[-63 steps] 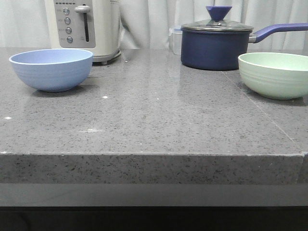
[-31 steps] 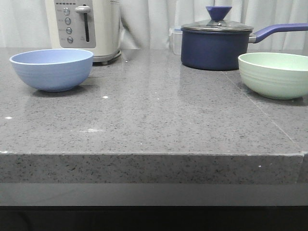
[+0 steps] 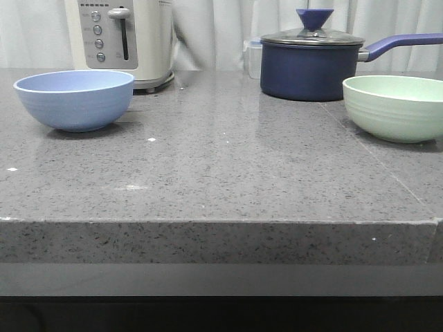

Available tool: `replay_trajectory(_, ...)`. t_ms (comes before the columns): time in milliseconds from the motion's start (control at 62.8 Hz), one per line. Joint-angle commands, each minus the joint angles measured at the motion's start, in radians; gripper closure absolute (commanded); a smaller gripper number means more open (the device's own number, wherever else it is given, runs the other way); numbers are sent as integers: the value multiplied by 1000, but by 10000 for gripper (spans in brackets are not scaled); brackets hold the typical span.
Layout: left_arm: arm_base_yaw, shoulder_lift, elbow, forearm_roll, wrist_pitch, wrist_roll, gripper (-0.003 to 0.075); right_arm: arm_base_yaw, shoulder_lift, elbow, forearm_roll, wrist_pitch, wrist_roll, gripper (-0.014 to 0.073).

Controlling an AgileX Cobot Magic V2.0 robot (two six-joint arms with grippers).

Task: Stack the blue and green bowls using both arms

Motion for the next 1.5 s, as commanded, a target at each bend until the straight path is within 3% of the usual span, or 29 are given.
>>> replay_trajectory(0, 2, 19, -25, -10, -73, -4, 739, -5, 15, -37, -12, -65, -2, 638)
replay_trajectory(64, 2, 21, -25, -10, -73, -4, 730, -5, 15, -37, -12, -58, -3, 594)
replay_trajectory(159, 2, 21, -25, -8, -76, -1, 627, -5, 15, -37, -12, -47, -3, 425)
replay_trajectory(287, 2, 21, -25, -8, -86, -1, 340, -5, 15, -37, -12, -29, -3, 125)
replay_trajectory(366, 2, 21, -25, -8, -86, -1, 218, -5, 15, -37, -12, -14, -3, 46)
replay_trajectory(701, -7, 21, -36, -66, -80, 57, 208, -5, 106, -138, 5, 84, -3, 51)
replay_trajectory(1035, -178, 21, -58, -73, -78, 67, 208, -5, 405, -369, 3, 172, -1, 51)
replay_trajectory(1210, -232, 21, -58, -73, -78, 76, 208, -73, 578, -506, 10, 232, 18, 51)
replay_trajectory(1481, -237, 21, -58, -73, -78, 78, 208, -177, 844, -668, 72, 315, 0, 51)
